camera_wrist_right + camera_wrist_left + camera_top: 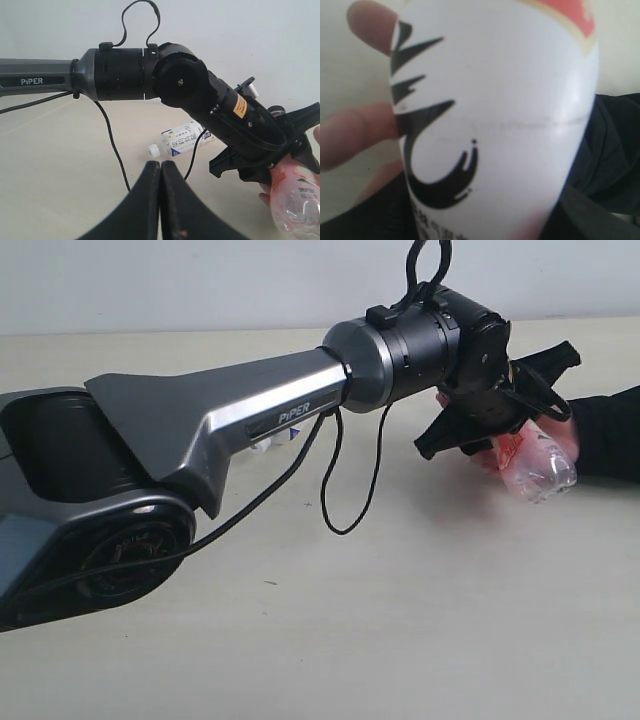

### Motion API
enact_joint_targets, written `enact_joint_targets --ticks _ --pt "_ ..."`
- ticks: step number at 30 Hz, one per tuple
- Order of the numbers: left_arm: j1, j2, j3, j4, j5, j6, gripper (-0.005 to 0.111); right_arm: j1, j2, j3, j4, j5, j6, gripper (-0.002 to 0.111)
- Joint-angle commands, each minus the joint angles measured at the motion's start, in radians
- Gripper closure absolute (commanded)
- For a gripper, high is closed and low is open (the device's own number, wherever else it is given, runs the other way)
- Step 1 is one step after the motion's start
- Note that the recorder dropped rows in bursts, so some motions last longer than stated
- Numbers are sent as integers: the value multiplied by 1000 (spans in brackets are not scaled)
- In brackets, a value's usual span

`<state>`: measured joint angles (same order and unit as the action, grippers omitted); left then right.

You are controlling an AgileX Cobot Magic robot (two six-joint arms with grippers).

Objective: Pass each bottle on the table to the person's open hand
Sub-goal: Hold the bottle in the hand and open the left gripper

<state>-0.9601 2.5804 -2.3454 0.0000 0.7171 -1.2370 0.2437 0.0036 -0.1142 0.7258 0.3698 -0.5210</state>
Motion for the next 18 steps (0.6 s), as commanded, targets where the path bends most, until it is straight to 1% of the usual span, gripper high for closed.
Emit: enact_joint_targets --ticks 1,18 --pt "3 -5 -4 0 -57 44 107 1 -4 -5 0 -7 0 108" --pt "3 -4 -4 0 -62 51 107 1 -4 -5 0 -7 0 108"
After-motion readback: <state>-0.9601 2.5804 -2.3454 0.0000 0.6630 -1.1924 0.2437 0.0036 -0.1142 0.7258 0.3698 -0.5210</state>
